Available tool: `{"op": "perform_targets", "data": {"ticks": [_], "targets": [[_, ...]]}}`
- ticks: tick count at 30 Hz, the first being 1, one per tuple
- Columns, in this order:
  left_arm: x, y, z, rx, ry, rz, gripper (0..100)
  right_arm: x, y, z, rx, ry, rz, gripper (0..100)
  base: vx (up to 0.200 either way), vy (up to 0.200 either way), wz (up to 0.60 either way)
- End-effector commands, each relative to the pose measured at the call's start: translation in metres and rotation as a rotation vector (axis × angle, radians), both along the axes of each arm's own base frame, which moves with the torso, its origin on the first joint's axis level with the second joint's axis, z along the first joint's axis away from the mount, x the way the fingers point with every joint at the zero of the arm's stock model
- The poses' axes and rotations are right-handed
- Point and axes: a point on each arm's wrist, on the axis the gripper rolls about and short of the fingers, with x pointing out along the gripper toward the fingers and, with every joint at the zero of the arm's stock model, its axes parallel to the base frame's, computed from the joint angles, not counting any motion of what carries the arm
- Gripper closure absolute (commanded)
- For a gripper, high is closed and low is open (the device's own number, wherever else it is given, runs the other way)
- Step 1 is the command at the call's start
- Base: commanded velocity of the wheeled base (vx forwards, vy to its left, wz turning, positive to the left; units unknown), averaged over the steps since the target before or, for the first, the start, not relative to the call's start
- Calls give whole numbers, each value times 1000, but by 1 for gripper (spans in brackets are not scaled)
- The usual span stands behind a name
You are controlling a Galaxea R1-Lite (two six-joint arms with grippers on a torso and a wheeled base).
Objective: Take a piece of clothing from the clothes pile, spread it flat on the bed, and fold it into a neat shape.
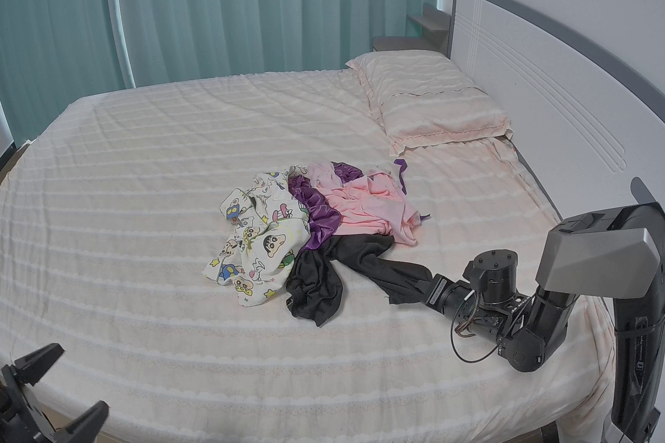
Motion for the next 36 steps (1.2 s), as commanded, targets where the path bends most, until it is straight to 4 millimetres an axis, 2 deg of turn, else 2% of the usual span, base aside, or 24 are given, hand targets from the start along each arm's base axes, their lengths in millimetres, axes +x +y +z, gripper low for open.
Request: {"op": "perform_targets", "data": {"ticks": [1, 2, 4, 11, 12, 17, 23, 26, 31, 36], "targets": [[45, -4, -16, 5, 390, -159, 0, -17, -8, 10, 33, -21, -4, 100, 0, 0, 0], [45, -4, -16, 6, 396, -163, 0, -17, -8, 10, 34, -21, -5, 100, 0, 0, 0], [64, -8, -18, 16, 492, -205, 0, -18, -8, 12, 46, -25, -8, 100, 0, 0, 0], [113, -22, -25, 37, 623, -258, 0, -17, -7, 10, 46, -25, -7, 100, 0, 0, 0], [126, -25, -30, 48, 662, -247, 0, -16, -7, 10, 45, -24, -7, 100, 0, 0, 0], [155, -40, -44, 100, 749, -242, 0, -17, -7, 10, 45, -24, -7, 100, 0, 0, 0], [205, -89, -58, 28, 821, -209, 0, -18, -8, 11, 45, -24, -7, 100, 0, 0, 0], [221, -109, -68, 8, 837, -160, 0, -18, -8, 11, 44, -23, -8, 100, 0, 0, 0], [257, -144, -102, 22, 845, -39, 0, -18, -8, 11, 45, -24, -8, 100, 0, 0, 0], [285, -167, -122, -18, 847, 44, 0, -18, -7, 12, 45, -26, -9, 100, 0, 0, 0]]}}
